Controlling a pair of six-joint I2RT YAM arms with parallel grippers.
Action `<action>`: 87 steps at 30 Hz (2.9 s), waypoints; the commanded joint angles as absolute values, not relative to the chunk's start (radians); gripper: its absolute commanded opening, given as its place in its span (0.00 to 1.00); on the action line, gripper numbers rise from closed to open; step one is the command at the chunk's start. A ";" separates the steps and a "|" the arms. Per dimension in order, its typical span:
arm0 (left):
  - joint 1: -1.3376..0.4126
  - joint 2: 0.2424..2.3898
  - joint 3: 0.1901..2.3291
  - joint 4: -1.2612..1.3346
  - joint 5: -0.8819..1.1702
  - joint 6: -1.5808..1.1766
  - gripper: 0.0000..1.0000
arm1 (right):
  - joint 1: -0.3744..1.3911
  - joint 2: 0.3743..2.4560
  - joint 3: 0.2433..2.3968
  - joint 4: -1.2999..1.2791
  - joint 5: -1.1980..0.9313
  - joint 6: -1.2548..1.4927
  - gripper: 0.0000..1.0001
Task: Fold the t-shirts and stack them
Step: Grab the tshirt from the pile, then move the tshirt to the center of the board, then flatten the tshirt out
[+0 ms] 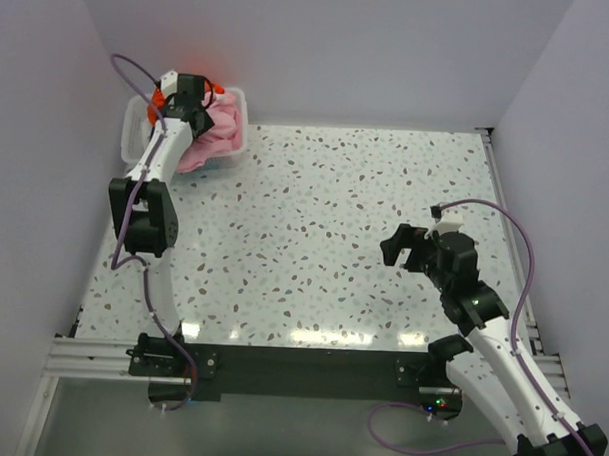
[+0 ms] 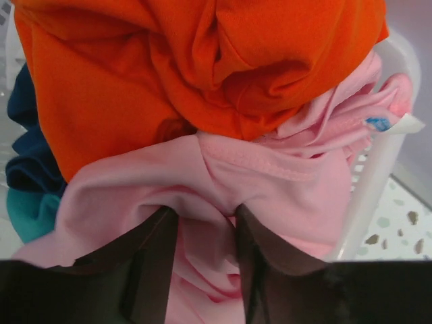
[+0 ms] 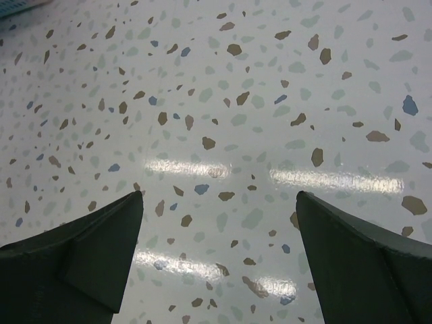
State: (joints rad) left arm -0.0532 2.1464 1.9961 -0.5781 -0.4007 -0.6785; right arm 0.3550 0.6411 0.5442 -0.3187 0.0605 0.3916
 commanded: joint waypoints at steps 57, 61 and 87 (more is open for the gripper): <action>-0.509 1.287 0.948 -0.486 -0.491 -0.882 0.49 | 0.359 0.721 0.571 -0.351 0.186 0.427 0.99; -0.419 1.292 0.896 -0.554 -0.477 -0.893 0.78 | 0.357 0.790 0.589 -0.295 0.065 0.399 0.99; -0.252 1.572 0.884 -0.247 -0.218 -0.785 0.87 | 0.598 1.951 1.519 -0.437 -0.023 -0.049 0.99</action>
